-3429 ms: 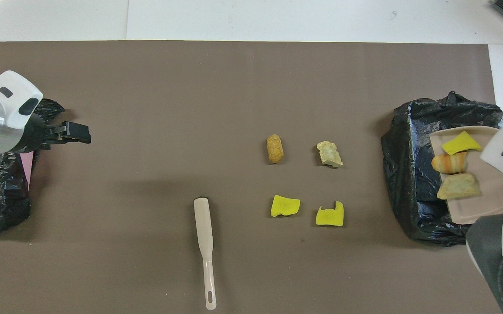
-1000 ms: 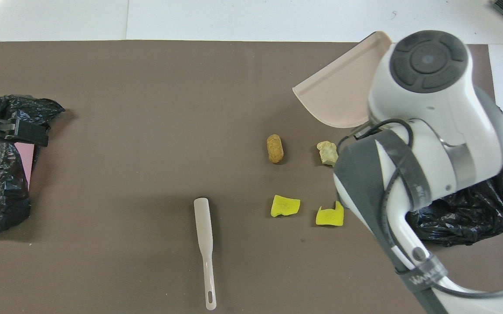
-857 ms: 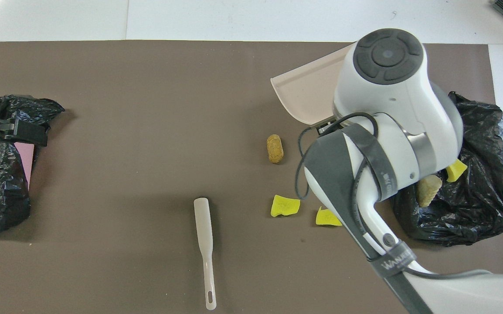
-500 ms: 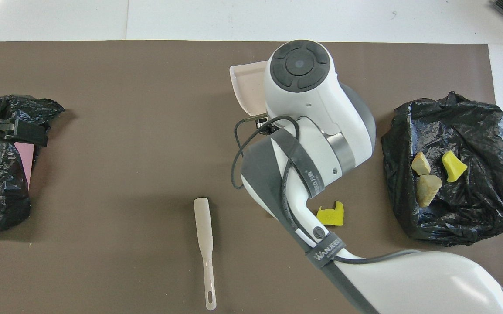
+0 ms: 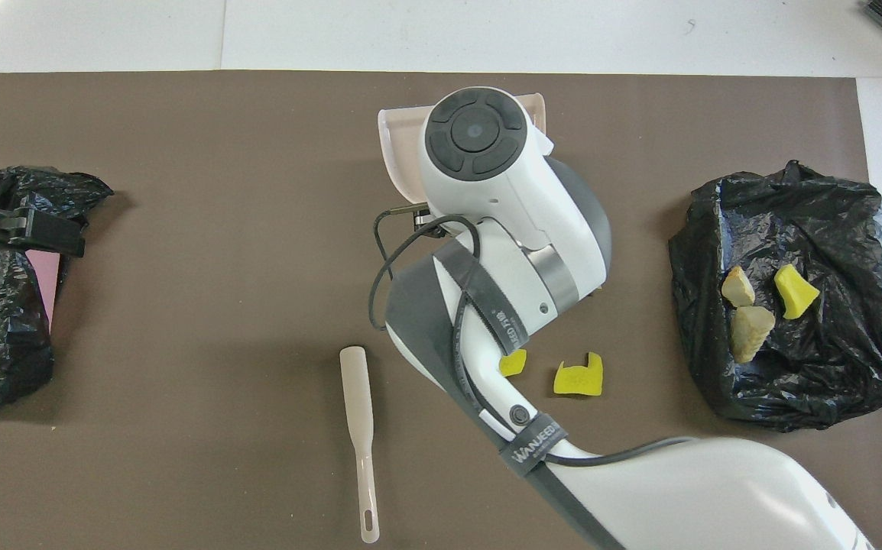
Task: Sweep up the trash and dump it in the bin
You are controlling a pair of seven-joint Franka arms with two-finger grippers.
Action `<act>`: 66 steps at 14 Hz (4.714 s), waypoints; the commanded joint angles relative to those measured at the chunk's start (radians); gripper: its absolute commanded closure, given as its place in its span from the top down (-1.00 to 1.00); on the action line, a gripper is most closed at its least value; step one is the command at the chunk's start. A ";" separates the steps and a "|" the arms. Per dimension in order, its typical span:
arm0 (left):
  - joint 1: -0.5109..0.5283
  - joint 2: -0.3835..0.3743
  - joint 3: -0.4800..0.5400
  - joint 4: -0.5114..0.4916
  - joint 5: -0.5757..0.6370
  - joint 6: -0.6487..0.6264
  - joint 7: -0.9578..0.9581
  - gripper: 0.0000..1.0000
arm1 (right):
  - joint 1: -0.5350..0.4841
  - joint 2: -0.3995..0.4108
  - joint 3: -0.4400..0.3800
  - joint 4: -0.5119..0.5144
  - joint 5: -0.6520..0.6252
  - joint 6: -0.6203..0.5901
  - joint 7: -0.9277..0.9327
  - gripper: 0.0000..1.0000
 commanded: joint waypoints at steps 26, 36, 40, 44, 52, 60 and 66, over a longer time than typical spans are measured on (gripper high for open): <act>-0.219 0.152 0.005 -0.025 0.010 0.165 -0.117 1.00 | 0.247 -0.432 0.054 -0.776 0.176 0.250 0.201 1.00; -0.468 0.237 0.001 -0.292 0.014 0.537 -0.441 1.00 | 0.302 -0.508 0.054 -0.924 0.213 0.344 0.220 0.12; -0.512 0.231 -0.002 -0.318 0.008 0.564 -0.506 1.00 | 0.306 -0.511 0.056 -0.924 0.213 0.346 0.223 -0.75; -0.519 0.228 -0.005 -0.326 0.007 0.560 -0.539 1.00 | 0.306 -0.528 0.054 -0.924 0.213 0.334 0.240 -1.00; -0.533 0.226 -0.002 -0.325 -0.006 0.565 -0.570 -1.00 | 0.267 -0.845 0.051 -1.150 0.210 0.159 0.344 -1.00; -0.416 0.170 0.011 -0.305 0.007 0.463 -0.194 -1.00 | -0.005 -0.983 0.051 -1.249 0.140 -0.074 0.338 -1.00; -0.278 0.094 0.011 -0.306 0.007 0.320 0.351 -1.00 | -0.168 -0.973 0.053 -1.275 0.066 -0.134 0.311 -1.00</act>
